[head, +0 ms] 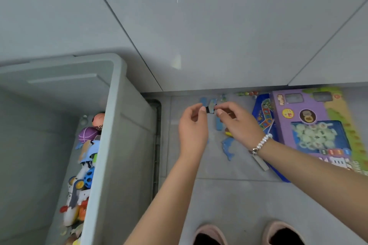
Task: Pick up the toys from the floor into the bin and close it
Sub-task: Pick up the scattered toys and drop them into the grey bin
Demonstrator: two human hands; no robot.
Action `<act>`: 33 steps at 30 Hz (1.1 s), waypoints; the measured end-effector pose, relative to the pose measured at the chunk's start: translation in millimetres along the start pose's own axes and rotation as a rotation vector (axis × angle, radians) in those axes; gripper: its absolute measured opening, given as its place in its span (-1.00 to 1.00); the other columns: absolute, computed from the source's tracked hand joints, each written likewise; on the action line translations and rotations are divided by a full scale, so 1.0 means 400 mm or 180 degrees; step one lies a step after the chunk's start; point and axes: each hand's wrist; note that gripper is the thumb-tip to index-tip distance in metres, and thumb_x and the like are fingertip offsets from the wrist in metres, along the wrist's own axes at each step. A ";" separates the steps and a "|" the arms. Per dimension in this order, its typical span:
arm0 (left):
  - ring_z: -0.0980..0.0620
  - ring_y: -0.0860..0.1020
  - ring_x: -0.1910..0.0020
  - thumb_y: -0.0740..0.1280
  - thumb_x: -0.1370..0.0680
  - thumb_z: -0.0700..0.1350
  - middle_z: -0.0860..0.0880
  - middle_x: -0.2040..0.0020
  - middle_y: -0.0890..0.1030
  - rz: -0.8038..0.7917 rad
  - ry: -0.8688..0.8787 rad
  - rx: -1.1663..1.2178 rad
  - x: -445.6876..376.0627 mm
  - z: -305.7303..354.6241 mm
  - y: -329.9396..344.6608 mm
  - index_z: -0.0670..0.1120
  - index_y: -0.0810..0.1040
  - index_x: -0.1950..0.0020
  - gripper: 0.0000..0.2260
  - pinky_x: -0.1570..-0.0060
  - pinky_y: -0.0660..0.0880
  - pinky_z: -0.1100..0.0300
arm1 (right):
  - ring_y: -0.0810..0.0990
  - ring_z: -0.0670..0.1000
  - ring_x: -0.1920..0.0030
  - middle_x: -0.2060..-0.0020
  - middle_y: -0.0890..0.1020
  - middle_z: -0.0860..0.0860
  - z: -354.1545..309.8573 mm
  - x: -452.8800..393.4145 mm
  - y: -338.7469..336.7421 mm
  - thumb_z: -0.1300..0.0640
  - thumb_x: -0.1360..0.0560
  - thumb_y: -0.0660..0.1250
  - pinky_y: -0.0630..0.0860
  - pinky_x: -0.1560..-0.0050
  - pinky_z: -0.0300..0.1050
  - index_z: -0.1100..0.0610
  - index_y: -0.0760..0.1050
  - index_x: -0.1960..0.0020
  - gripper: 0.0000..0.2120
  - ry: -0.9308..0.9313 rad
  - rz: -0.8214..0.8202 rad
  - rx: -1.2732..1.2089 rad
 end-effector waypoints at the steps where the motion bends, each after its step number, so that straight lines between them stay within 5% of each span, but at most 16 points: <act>1: 0.26 0.50 0.05 0.23 -0.60 -0.12 0.12 0.02 0.55 -0.0017 -0.0056 -0.0026 -0.015 -0.019 0.015 -0.07 0.53 -0.16 -0.82 0.13 0.38 0.55 | 0.53 -0.09 0.04 0.10 0.56 -0.13 0.022 -0.010 -0.004 0.10 -0.57 0.20 0.47 0.09 -0.25 0.05 0.51 -0.13 -0.81 0.0042 0.0012 0.0104; 6: 0.09 0.47 -0.20 0.25 -0.58 -0.04 -0.01 -0.20 0.52 -0.0152 -0.0186 -0.0570 -0.098 -0.121 0.076 -0.07 0.50 -0.24 -0.74 -0.14 0.37 0.28 | 0.49 -0.08 0.07 -0.08 0.54 0.03 0.136 -0.073 -0.014 0.09 -0.56 0.21 0.36 0.24 -0.37 0.10 0.48 -0.21 -0.75 0.0203 0.0052 0.0615; 11: -0.06 0.29 -0.38 0.28 -0.56 0.02 -0.10 -0.36 0.35 -0.0158 -0.0159 -0.1233 -0.215 -0.177 0.111 -0.06 0.41 -0.37 -0.60 -0.33 0.30 0.09 | 0.53 0.06 -0.06 -0.20 0.44 0.12 0.232 -0.149 -0.024 0.08 -0.54 0.25 0.35 -0.02 -0.28 0.08 0.41 -0.30 -0.66 0.0387 0.0296 0.0925; 22: -0.08 0.17 -0.37 0.32 -0.54 -0.04 -0.10 -0.41 0.30 -0.0558 0.0441 -0.1599 -0.306 -0.247 0.165 0.01 0.44 -0.38 -0.60 -0.34 0.18 0.20 | 0.37 0.11 -0.29 -0.33 0.30 0.12 0.247 -0.282 0.021 0.03 -0.51 0.30 0.39 -0.25 -0.09 -0.02 0.25 -0.44 -0.47 -0.0038 0.0106 0.1587; 27: -0.05 0.17 -0.37 0.34 -0.53 -0.03 -0.08 -0.40 0.30 -0.0481 0.0442 -0.1389 -0.312 -0.253 0.167 0.01 0.43 -0.38 -0.59 -0.28 0.14 0.29 | 0.35 0.11 -0.30 -0.31 0.36 0.11 0.272 -0.305 0.035 0.08 -0.47 0.35 0.34 -0.30 -0.10 0.03 0.34 -0.40 -0.49 -0.0041 0.0126 0.1469; 33: 0.02 0.19 -0.39 0.34 -0.54 -0.06 -0.05 -0.38 0.32 -0.0368 0.0381 -0.0928 -0.308 -0.263 0.167 -0.01 0.44 -0.37 -0.60 -0.27 0.20 0.31 | 0.47 0.09 -0.12 -0.15 0.47 0.15 0.281 -0.322 0.034 0.21 -0.38 0.45 0.28 0.03 -0.34 0.22 0.55 -0.12 -0.68 -0.0159 0.0438 0.1200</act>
Point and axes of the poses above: each hand's wrist, its own x-axis away from the middle knuckle, its own y-axis out of the palm, z = x × y
